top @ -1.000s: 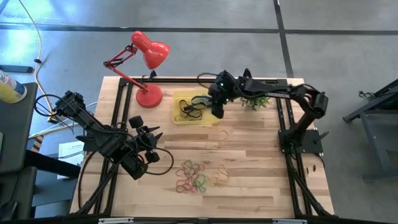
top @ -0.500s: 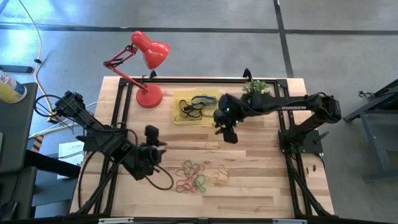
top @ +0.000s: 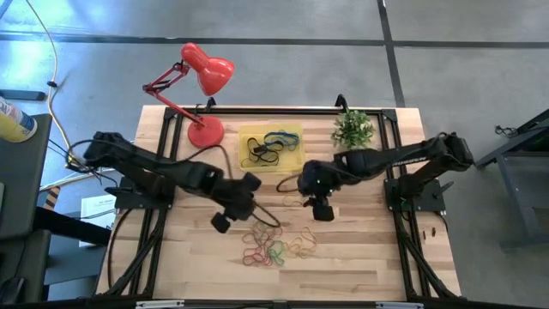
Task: Pick and place rubber bands into bin
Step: Put the red rubber band into the yellow container
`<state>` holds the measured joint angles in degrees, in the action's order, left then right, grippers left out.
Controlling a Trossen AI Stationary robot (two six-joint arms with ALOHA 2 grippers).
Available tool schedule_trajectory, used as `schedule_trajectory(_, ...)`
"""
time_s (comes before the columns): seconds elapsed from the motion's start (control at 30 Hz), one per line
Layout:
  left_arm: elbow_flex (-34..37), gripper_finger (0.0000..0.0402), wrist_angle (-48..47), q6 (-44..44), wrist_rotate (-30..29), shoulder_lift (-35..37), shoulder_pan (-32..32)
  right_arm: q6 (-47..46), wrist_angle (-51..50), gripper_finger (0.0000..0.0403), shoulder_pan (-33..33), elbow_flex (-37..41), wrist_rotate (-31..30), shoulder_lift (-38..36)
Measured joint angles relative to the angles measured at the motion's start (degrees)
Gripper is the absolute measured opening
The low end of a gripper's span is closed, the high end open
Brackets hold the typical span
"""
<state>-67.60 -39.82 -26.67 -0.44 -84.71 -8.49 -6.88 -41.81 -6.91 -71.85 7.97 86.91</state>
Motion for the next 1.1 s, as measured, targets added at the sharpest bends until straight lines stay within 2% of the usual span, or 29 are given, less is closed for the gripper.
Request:
schedule_trajectory(0.13,0.1,0.0117,1.2,-1.5,3.6,-5.4,1.6,-4.7,-3.0,0.0126,-4.1,0.1,-6.1,0.0)
schedule_trajectory(0.27,0.0,0.0117,3.5,-1.9,3.9,-9.3,1.4,-10.8,-1.8,0.0126,-8.5,2.5,-12.4,-1.4)
schedule_trajectory(0.4,0.0,0.0117,6.8,-2.1,4.0,-11.6,1.3,-18.0,3.4,0.0126,-13.2,8.3,-19.5,-6.4)
schedule_trajectory(0.63,3.0,0.0117,14.8,-0.3,3.9,-12.4,2.5,-30.6,14.1,0.012,-19.0,23.9,-33.2,-19.2)
schedule_trajectory(0.87,6.1,0.0117,16.2,0.2,5.6,-12.4,3.3,-37.2,28.4,0.0103,-19.7,38.1,-34.3,-25.3)
schedule_trajectory(1.0,8.7,0.0117,17.5,2.5,8.5,-12.4,3.0,-36.6,35.2,0.0092,-19.7,42.1,-35.8,-25.4)
schedule_trajectory(1.1,10.5,0.0117,19.0,3.2,8.5,-12.4,2.4,-35.6,36.1,0.0085,-19.6,43.0,-37.2,-25.4)
